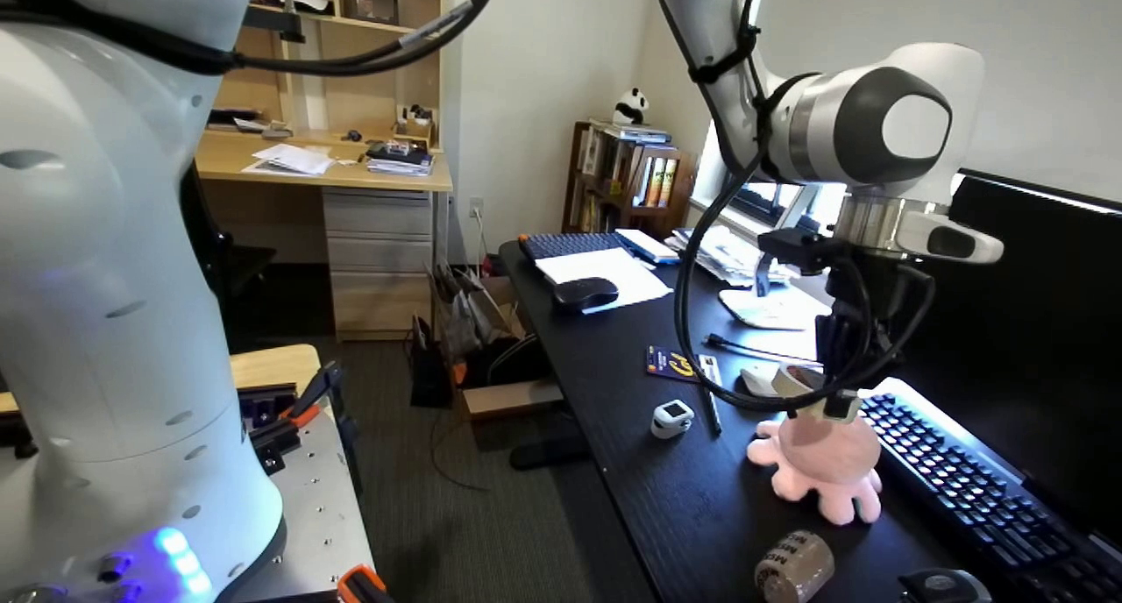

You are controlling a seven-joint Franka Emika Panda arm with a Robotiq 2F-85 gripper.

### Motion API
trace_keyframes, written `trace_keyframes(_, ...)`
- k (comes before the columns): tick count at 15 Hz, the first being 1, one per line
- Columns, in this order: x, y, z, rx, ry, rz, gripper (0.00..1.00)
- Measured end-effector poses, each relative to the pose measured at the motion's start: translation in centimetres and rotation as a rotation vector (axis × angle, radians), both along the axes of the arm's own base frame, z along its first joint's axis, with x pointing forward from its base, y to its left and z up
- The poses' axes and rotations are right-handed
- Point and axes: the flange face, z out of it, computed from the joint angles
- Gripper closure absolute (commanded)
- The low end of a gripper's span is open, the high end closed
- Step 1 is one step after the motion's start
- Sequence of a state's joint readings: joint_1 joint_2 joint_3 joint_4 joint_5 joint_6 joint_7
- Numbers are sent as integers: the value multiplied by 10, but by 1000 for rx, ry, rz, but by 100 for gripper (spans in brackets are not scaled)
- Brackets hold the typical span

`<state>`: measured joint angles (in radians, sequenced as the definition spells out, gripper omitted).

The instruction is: Take the masking tape and move it to the right

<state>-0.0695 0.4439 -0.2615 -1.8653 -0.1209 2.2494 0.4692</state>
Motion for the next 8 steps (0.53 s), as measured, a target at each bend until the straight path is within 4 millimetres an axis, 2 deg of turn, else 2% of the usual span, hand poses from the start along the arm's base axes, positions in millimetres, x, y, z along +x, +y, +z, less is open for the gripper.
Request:
trace_keyframes(2, 3, 5, -6, 4, -3, 10, 90)
trace_keyframes(3, 3, 8, -6, 6, -3, 13, 96)
trace_keyframes(8, 2, 8, -4, -31, 5, 14, 96)
